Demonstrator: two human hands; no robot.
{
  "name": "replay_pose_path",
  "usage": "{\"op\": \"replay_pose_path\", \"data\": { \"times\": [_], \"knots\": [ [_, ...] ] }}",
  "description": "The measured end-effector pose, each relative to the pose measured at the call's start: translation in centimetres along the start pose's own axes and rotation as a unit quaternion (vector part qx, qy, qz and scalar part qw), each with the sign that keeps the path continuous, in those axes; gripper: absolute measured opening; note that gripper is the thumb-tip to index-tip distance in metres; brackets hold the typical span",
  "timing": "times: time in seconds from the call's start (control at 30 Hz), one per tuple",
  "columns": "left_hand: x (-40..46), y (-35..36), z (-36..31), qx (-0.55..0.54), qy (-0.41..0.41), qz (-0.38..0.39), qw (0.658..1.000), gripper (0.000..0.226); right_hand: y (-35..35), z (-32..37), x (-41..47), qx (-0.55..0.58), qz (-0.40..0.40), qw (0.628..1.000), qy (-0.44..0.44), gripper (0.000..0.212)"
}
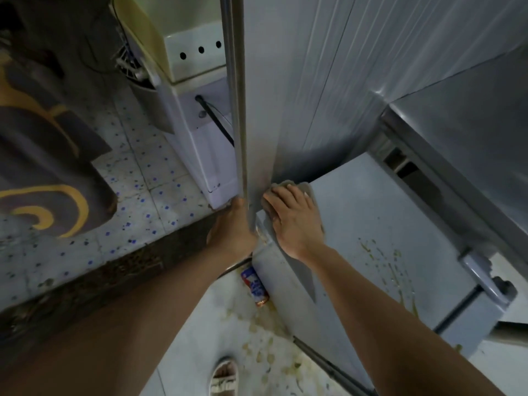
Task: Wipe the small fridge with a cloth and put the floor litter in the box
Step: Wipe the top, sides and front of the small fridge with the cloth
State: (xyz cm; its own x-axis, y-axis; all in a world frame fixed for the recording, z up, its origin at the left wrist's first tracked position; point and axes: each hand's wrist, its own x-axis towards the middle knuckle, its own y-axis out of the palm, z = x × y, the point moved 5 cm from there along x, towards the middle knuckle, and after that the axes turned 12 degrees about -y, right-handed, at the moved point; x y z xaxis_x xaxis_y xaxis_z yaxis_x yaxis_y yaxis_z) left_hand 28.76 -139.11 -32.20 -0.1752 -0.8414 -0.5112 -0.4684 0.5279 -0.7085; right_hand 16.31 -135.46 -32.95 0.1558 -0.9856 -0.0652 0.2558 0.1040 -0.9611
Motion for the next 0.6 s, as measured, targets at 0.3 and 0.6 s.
{"op": "replay_pose_path", "data": {
  "times": [0.3, 0.6],
  "knots": [
    [0.0, 0.1, 0.6, -0.006, -0.001, 0.010, 1.000, 0.068, 1.1, 1.8, -6.9, 0.006, -0.072, 0.994, -0.085, 0.043],
    [-0.7, -0.1, 2.1, 0.018, -0.011, 0.003, 1.000, 0.062, 1.3, 3.2, -0.8, -0.033, 0.044, 0.997, -0.047, 0.059]
  ]
}}
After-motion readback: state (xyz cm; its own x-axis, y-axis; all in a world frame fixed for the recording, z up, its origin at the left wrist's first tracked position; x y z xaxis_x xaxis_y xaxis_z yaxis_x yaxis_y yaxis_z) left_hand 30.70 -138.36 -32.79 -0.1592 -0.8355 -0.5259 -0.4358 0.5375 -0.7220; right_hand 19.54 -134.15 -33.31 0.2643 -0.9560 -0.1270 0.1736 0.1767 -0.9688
